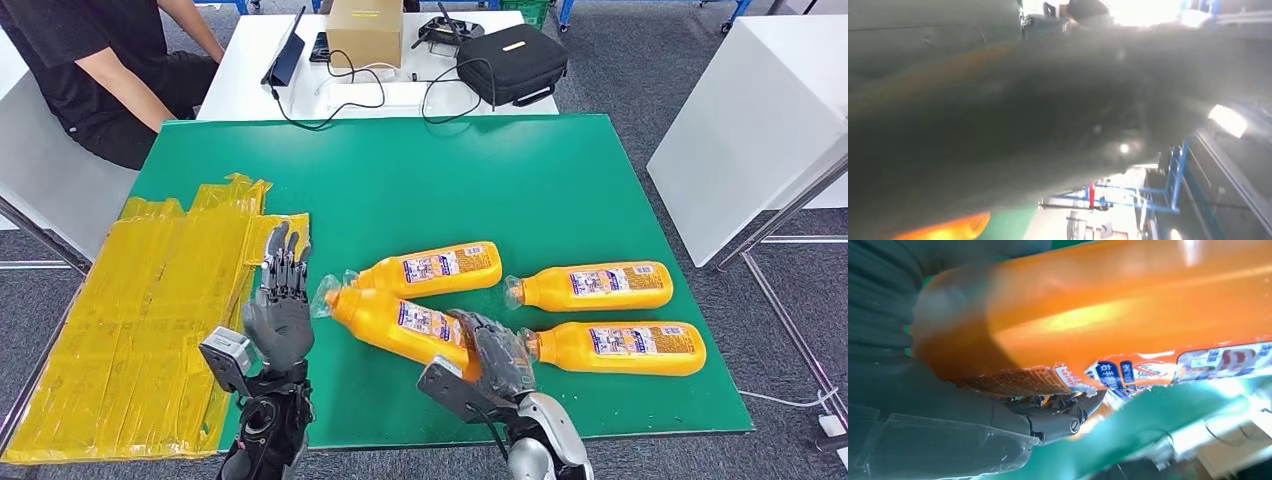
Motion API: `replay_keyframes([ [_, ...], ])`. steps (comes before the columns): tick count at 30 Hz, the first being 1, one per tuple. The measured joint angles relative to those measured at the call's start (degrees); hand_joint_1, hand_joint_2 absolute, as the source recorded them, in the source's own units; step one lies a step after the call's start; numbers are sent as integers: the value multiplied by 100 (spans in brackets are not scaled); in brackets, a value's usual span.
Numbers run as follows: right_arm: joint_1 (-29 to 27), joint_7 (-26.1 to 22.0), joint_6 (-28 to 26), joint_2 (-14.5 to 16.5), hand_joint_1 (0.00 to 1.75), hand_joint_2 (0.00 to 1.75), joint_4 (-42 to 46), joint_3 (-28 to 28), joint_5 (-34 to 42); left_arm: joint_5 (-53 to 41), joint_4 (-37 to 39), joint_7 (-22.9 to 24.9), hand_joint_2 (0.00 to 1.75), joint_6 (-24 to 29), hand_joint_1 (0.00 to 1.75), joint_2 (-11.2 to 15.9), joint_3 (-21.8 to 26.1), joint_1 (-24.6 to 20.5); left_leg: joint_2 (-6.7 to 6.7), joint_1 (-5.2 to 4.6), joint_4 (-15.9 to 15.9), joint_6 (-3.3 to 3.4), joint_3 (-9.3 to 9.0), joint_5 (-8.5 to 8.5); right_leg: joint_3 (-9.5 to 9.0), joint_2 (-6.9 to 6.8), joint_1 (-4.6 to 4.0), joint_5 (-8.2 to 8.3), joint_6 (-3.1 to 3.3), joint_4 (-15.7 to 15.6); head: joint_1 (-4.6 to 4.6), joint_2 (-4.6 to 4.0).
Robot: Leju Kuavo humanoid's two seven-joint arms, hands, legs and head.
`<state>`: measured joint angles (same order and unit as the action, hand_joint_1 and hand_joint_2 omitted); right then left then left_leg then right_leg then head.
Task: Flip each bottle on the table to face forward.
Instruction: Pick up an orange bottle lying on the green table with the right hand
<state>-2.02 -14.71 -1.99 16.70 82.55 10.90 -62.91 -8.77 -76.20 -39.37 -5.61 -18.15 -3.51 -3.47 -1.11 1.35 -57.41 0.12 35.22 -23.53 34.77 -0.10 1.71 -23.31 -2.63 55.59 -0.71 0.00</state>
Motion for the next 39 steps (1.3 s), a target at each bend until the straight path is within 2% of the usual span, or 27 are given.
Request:
replay_keyframes([
  [7, 16, -33, -4, 42, 175, 175, 145, -16, 34, 4, 37, 0, 0, -1, 0, -13, 123, 1, 0, 1, 0, 0, 9, 1, 10, 0, -1, 0, 0, 0, 1, 0],
  [11, 23, -81, -10, 47, 175, 175, 157, -17, 83, 24, 38, 0, 175, 28, 0, -16, 137, 2, 0, 0, 0, 0, 13, 1, 12, 0, 0, -1, -1, 0, 1, 0],
  [18, 82, -313, -142, -12, 175, 175, 156, -32, 438, 113, 18, 1, 175, 41, 0, -27, 134, 82, 2, 0, 0, 0, 16, 0, 12, 0, 0, -6, -8, 0, 1, 0],
  [26, 227, -620, -760, -66, 175, 175, 139, -51, 1055, 640, 45, 1, 175, -809, 0, -33, 123, 232, 2, 0, 0, 0, 18, 0, 14, -1, 0, -6, -9, 0, 1, 0],
  [31, 353, -748, -854, -156, 175, 175, 169, -45, 1576, 871, 122, 1, 175, -1017, 0, -40, 63, 268, 2, 0, 0, 0, 21, 0, 15, -1, 1, -6, -10, 0, 1, 0],
  [39, 584, -686, -896, -226, 175, 175, 171, 47, 1728, 1035, 255, 1, 175, -1215, 0, -39, 49, 258, 3, 0, 0, 0, 21, 1, 16, -2, 0, -6, -10, 0, 0, 0],
])
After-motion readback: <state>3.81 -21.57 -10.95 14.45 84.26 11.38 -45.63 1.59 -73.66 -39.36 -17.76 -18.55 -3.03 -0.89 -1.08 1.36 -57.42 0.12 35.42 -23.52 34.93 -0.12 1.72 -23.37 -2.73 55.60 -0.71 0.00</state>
